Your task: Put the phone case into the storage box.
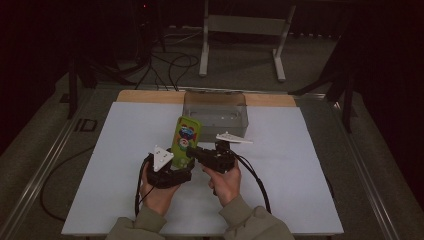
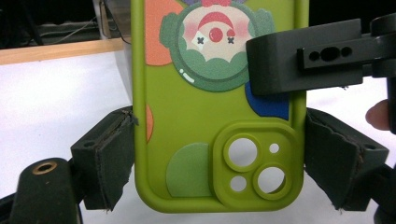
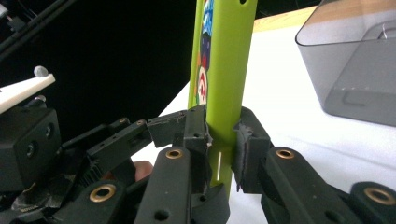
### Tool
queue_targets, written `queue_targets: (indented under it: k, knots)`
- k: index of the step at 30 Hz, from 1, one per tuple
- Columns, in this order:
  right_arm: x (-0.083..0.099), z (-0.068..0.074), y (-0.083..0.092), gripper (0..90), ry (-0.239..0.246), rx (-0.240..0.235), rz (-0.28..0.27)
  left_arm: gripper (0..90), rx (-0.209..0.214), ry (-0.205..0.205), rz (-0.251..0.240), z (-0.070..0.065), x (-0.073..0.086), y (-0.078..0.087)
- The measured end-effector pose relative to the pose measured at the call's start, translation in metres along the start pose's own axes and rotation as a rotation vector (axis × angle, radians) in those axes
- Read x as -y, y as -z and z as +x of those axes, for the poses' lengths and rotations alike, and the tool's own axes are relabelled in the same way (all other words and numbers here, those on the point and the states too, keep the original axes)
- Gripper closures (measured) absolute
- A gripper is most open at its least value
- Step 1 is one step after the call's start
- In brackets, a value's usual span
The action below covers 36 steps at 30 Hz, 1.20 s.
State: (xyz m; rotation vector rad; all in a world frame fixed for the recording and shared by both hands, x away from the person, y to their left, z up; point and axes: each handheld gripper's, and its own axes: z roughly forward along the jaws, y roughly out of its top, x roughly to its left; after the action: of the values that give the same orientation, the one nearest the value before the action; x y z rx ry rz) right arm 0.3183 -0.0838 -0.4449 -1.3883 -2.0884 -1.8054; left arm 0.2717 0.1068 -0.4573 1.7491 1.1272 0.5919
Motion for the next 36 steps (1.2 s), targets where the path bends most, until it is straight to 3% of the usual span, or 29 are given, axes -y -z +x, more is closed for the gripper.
queue_targets:
  k: [5,7,11,15,18,23,27,36]
  knots:
    - [-0.002,0.004,0.002,78.4,0.026,0.016,0.008,14.8,0.006,-0.015,-0.007,0.000,0.000,0.000]
    - [-0.003,0.008,0.002,78.5,0.046,0.034,0.023,13.4,0.005,-0.042,-0.003,-0.002,-0.001,-0.001]
    - [-0.005,0.007,0.003,78.5,0.030,0.026,0.036,11.5,-0.004,-0.075,-0.007,-0.003,-0.002,0.000]
    - [-0.006,0.007,0.004,78.4,0.035,0.044,0.037,3.7,-0.026,-0.127,0.019,-0.006,-0.002,-0.003]
    - [-0.008,0.007,0.005,78.4,0.039,0.055,0.051,0.0,-0.015,-0.158,0.030,-0.007,-0.001,-0.003]
    - [-0.012,0.009,0.008,78.3,0.067,0.078,0.068,0.0,0.007,-0.179,0.021,-0.007,-0.002,-0.001]
    - [-0.016,0.011,0.011,78.3,0.092,0.111,0.089,0.0,0.014,-0.220,0.021,-0.007,-0.003,0.002]
    - [-0.030,0.004,0.020,78.3,0.092,0.164,0.140,0.0,0.000,-0.235,0.027,0.012,0.005,0.018]
